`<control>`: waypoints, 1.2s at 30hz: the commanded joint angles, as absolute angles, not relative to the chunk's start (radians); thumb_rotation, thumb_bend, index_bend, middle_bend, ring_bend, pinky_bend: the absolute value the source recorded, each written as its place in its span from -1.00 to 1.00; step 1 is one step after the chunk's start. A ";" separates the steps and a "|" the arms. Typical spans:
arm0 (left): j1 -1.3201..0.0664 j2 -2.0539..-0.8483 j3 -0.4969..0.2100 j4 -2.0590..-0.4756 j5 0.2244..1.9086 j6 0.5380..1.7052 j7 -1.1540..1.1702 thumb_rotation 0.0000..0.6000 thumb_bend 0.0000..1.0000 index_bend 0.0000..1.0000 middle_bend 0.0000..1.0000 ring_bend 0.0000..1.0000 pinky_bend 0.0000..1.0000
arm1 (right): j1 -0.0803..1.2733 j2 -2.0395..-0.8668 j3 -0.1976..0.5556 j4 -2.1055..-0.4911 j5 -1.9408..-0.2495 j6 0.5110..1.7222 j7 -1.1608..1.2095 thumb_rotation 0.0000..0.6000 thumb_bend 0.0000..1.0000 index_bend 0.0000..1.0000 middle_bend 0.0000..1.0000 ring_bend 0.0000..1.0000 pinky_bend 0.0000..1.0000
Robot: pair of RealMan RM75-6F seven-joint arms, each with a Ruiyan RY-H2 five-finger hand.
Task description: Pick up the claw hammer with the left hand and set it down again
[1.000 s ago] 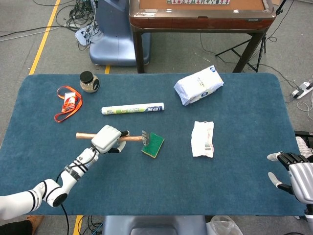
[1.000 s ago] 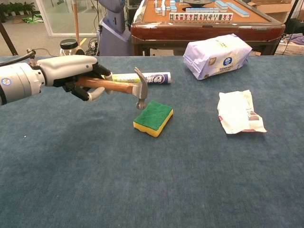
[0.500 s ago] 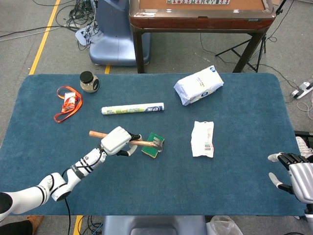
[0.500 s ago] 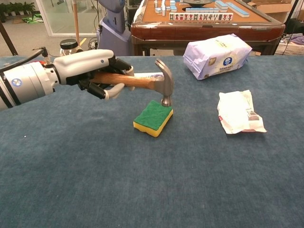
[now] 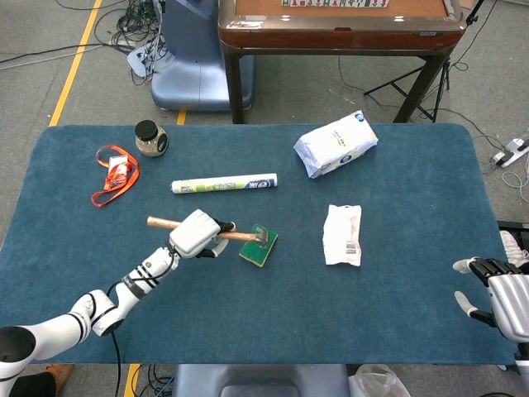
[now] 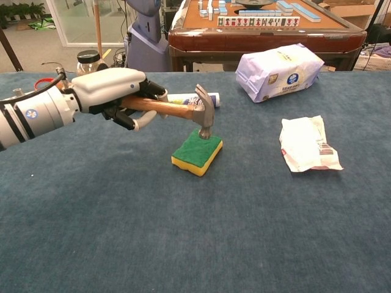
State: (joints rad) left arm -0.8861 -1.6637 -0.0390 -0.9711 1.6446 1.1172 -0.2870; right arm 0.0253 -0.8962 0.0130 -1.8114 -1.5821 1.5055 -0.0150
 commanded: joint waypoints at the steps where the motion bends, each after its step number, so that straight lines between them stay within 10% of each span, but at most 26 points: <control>1: -0.888 -1.680 -0.036 -0.940 1.648 1.121 -0.293 1.00 0.24 0.42 0.56 0.58 0.89 | 0.026 -0.895 0.014 -1.813 -1.581 1.505 -0.017 1.00 -0.44 -0.21 -0.14 -0.28 -0.13; 36: -0.869 -1.704 -0.022 -0.915 1.619 1.096 -0.312 1.00 0.24 0.43 0.56 0.56 0.89 | 0.024 -0.897 0.014 -1.810 -1.571 1.501 -0.016 1.00 -0.44 -0.21 -0.14 -0.28 -0.13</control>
